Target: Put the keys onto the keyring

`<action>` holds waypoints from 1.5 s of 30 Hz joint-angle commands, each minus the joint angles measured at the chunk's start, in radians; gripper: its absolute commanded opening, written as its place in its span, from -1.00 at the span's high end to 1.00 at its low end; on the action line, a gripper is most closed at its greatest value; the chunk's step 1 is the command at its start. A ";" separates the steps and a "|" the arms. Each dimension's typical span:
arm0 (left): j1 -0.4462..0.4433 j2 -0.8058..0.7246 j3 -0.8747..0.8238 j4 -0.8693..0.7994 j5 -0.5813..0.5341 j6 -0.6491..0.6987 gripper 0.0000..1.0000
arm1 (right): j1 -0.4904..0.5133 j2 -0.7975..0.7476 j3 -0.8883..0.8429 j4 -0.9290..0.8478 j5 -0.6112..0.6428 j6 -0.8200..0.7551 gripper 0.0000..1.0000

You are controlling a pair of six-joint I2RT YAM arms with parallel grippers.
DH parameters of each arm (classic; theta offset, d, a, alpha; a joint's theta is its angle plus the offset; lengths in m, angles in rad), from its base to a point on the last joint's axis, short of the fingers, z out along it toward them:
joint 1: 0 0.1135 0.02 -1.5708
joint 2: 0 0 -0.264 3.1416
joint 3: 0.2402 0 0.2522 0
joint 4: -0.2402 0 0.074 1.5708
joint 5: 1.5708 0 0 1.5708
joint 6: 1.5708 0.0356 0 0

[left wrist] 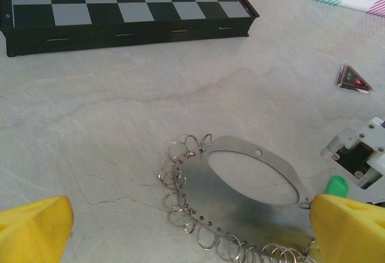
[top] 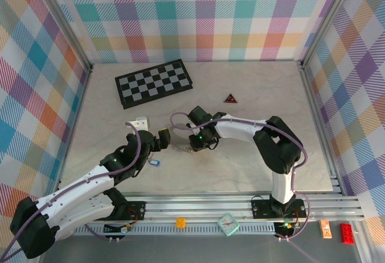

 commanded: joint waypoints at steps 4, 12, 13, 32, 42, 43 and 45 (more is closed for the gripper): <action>0.009 -0.010 -0.006 -0.020 -0.015 0.018 -0.99 | 0.006 0.023 0.026 -0.031 -0.026 -0.015 0.88; 0.009 -0.041 -0.004 -0.010 -0.006 0.046 -0.97 | 0.004 -0.064 -0.046 0.025 -0.017 -0.034 1.00; 0.009 -0.047 -0.007 0.000 0.001 0.051 -0.97 | 0.005 -0.077 -0.051 0.028 -0.004 -0.041 1.00; 0.018 0.027 0.163 0.160 0.282 0.601 -0.11 | 0.000 -0.453 -0.297 0.475 0.088 -0.353 1.00; 0.177 0.194 0.250 0.143 0.728 0.858 0.29 | -0.079 -0.572 -0.418 0.629 -0.088 -0.387 1.00; 0.190 0.210 0.257 0.139 0.778 0.877 0.29 | -0.087 -0.580 -0.427 0.637 -0.114 -0.394 1.00; 0.199 0.249 0.283 0.112 0.857 0.929 0.28 | -0.095 -0.592 -0.439 0.649 -0.156 -0.434 1.00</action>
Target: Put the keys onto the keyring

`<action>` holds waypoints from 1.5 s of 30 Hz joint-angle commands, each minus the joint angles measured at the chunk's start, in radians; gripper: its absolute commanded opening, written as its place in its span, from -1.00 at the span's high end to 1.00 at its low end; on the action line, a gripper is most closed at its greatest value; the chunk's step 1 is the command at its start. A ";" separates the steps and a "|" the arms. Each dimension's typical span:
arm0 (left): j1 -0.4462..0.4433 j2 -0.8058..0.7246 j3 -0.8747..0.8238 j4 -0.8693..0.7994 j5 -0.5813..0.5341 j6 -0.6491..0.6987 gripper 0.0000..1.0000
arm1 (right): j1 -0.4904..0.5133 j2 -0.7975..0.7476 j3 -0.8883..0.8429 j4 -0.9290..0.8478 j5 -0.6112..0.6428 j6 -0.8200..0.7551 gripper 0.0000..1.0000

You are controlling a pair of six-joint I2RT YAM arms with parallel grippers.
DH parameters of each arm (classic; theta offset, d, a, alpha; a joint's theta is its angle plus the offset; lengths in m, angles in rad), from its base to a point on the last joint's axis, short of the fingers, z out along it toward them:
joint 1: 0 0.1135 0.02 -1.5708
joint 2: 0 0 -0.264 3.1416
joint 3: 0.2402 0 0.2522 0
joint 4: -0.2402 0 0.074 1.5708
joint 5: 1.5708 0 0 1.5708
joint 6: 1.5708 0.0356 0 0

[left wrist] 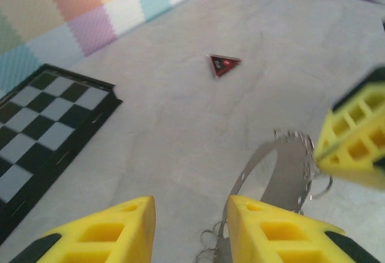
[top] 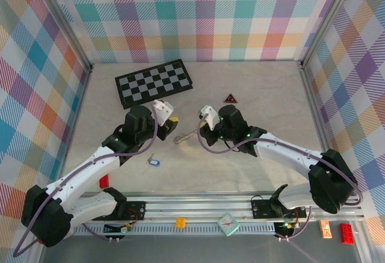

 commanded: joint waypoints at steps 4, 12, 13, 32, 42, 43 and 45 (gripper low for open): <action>0.021 0.103 0.103 -0.059 0.300 0.234 0.29 | -0.030 -0.064 -0.026 0.084 -0.205 -0.131 1.00; 0.026 0.150 0.095 -0.066 0.469 0.350 0.40 | -0.050 -0.089 -0.001 0.036 -0.311 -0.199 1.00; 0.026 0.150 0.086 -0.059 0.485 0.352 0.40 | -0.051 -0.089 0.001 0.034 -0.320 -0.199 1.00; 0.032 0.118 -0.125 0.254 0.676 0.118 0.47 | -0.059 -0.097 0.016 -0.021 -0.439 -0.212 1.00; 0.024 0.139 -0.156 0.313 0.703 0.085 0.51 | -0.060 -0.080 0.033 -0.032 -0.490 -0.207 1.00; 0.024 0.146 -0.154 0.316 0.707 0.087 0.52 | -0.059 -0.078 0.036 -0.038 -0.493 -0.207 1.00; 0.024 0.162 -0.143 0.316 0.718 0.088 0.54 | -0.059 -0.074 0.039 -0.041 -0.502 -0.205 1.00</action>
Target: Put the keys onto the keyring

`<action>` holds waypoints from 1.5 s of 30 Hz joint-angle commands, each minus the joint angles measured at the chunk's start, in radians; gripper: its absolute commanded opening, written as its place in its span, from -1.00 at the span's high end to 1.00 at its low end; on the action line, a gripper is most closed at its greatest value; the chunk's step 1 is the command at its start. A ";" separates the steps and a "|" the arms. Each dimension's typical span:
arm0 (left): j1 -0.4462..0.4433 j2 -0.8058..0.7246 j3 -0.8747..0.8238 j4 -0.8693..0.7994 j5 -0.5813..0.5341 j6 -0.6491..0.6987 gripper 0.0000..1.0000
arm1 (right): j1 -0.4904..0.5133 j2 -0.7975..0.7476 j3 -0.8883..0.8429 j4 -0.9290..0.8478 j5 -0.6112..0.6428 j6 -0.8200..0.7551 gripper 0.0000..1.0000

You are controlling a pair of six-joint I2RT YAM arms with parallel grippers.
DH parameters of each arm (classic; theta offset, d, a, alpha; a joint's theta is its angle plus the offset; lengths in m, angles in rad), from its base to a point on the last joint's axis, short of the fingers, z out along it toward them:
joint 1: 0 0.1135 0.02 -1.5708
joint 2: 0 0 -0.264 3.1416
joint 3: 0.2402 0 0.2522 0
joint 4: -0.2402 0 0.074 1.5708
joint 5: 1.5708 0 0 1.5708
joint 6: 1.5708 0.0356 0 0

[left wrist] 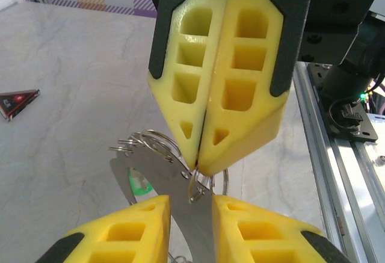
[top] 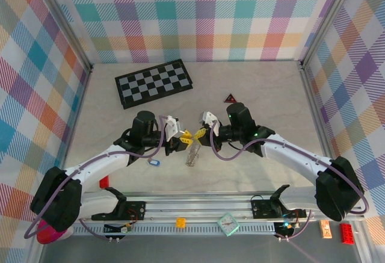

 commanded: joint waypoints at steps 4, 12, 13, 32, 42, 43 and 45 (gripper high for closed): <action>0.001 0.044 0.018 0.054 0.081 -0.015 0.61 | -0.003 0.003 0.046 0.006 -0.071 -0.012 1.00; 0.000 0.051 0.022 0.066 0.107 -0.031 0.60 | -0.004 0.026 0.053 0.004 -0.074 -0.011 1.00; 0.000 0.051 0.023 0.067 0.110 -0.033 0.59 | -0.003 0.029 0.054 0.006 -0.073 -0.011 1.00; -0.049 -0.058 0.099 -0.192 -0.131 0.126 1.00 | -0.007 -0.094 0.002 -0.018 0.205 0.032 0.15; -0.154 -0.115 0.219 -0.473 -0.398 0.358 1.00 | -0.001 -0.240 -0.115 -0.060 0.241 -0.098 0.20; -0.161 -0.115 0.226 -0.488 -0.412 0.370 1.00 | 0.003 -0.238 -0.110 -0.071 0.244 -0.114 0.24; -0.170 -0.111 0.254 -0.529 -0.435 0.382 1.00 | 0.015 -0.228 -0.091 -0.092 0.245 -0.148 0.29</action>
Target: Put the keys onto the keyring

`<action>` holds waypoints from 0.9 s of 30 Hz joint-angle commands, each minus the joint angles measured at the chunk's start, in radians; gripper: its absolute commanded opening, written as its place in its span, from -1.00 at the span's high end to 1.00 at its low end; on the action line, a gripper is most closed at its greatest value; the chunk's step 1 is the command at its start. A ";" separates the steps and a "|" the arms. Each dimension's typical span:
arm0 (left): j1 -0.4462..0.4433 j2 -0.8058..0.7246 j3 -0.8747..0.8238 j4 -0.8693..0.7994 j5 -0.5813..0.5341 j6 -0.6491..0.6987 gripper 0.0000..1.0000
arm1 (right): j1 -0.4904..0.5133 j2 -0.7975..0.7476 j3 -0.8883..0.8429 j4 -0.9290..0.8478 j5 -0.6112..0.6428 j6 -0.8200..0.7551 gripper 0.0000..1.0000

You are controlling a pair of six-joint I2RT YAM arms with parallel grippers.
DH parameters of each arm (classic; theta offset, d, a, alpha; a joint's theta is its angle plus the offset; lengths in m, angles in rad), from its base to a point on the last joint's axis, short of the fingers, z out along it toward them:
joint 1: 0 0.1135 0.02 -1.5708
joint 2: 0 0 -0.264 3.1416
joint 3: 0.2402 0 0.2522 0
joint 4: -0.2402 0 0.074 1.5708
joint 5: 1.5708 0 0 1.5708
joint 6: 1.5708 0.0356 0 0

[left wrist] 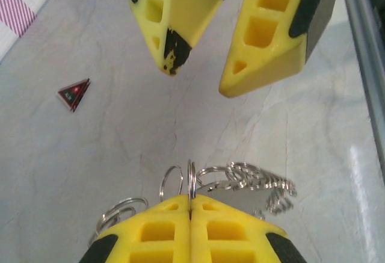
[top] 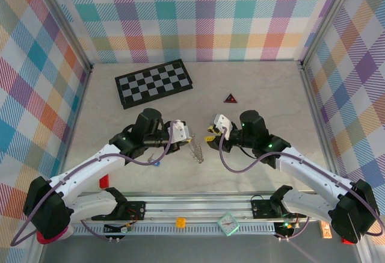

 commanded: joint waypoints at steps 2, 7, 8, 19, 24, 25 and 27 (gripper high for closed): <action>-0.024 -0.005 0.080 -0.136 -0.073 0.083 1.00 | 0.031 0.017 0.025 -0.034 0.003 -0.096 0.34; -0.037 0.007 0.122 -0.203 -0.083 0.072 1.00 | 0.057 0.050 -0.014 0.076 -0.035 -0.118 0.39; -0.038 0.009 0.130 -0.218 -0.080 0.069 1.00 | 0.058 0.056 -0.025 0.109 -0.048 -0.124 0.40; -0.042 0.065 0.229 -0.355 -0.039 0.047 1.00 | 0.077 0.106 -0.064 0.310 -0.123 -0.145 0.47; -0.042 0.088 0.257 -0.384 -0.036 0.036 1.00 | 0.081 0.128 -0.072 0.368 -0.160 -0.125 0.46; -0.042 0.091 0.259 -0.384 -0.035 0.036 1.00 | 0.082 0.134 -0.071 0.374 -0.166 -0.122 0.46; -0.042 0.094 0.264 -0.383 -0.028 0.032 1.00 | 0.084 0.144 -0.069 0.385 -0.172 -0.119 0.46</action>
